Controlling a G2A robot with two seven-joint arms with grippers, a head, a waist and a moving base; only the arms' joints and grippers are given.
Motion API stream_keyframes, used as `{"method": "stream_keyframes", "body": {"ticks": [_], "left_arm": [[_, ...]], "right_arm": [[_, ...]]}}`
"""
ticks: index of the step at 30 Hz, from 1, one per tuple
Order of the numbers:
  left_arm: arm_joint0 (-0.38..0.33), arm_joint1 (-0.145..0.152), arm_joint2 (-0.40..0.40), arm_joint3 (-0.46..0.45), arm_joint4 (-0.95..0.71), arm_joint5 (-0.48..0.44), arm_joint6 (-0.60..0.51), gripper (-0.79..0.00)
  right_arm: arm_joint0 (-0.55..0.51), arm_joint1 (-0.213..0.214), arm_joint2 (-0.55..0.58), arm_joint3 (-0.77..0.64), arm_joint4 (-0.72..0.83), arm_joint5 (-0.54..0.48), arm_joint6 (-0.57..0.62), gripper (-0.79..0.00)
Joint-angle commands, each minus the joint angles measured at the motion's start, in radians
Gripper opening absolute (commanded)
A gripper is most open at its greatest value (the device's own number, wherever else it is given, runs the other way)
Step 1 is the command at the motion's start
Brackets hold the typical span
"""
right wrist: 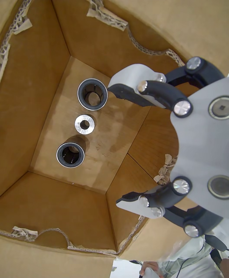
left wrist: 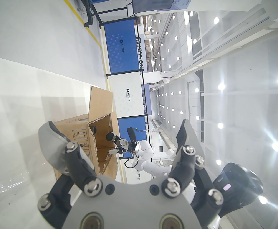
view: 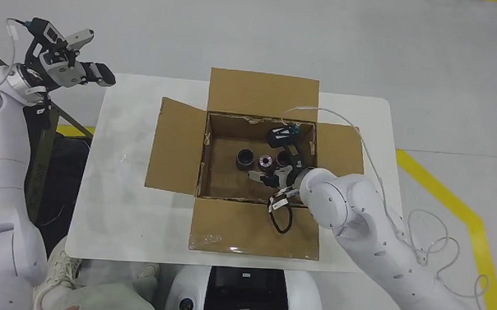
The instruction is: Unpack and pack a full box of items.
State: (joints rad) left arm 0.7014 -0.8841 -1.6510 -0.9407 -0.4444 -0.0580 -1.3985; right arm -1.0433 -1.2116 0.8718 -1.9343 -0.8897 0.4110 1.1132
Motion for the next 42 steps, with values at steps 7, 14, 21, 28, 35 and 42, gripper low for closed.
{"method": "stream_keyframes", "body": {"ticks": [7,14,21,28,35,42], "left_arm": [[0.000,0.000,0.000,0.000,0.000,0.000,0.000,0.000],[0.000,0.000,0.000,0.000,0.000,0.000,0.000,0.000],[0.000,0.000,0.000,0.000,0.000,0.000,0.000,0.000],[0.000,0.000,0.000,0.000,0.000,0.000,0.000,0.000],[0.000,0.000,0.000,0.000,0.000,0.000,0.000,0.000],[0.000,0.000,0.000,0.000,0.000,0.000,0.000,0.000]], "right_arm": [[0.000,0.000,0.000,0.000,0.000,0.000,0.000,0.000],[-0.012,0.002,0.018,0.025,-0.024,-0.040,-0.050,0.000],[0.021,-0.003,-0.011,0.050,-0.117,-0.096,-0.022,0.000],[0.065,-0.015,-0.035,0.094,-0.153,-0.146,-0.002,0.000],[0.110,-0.030,-0.042,0.182,-0.148,-0.174,0.005,0.000],[0.137,-0.046,-0.044,0.258,-0.119,-0.165,-0.001,-0.160]]}}
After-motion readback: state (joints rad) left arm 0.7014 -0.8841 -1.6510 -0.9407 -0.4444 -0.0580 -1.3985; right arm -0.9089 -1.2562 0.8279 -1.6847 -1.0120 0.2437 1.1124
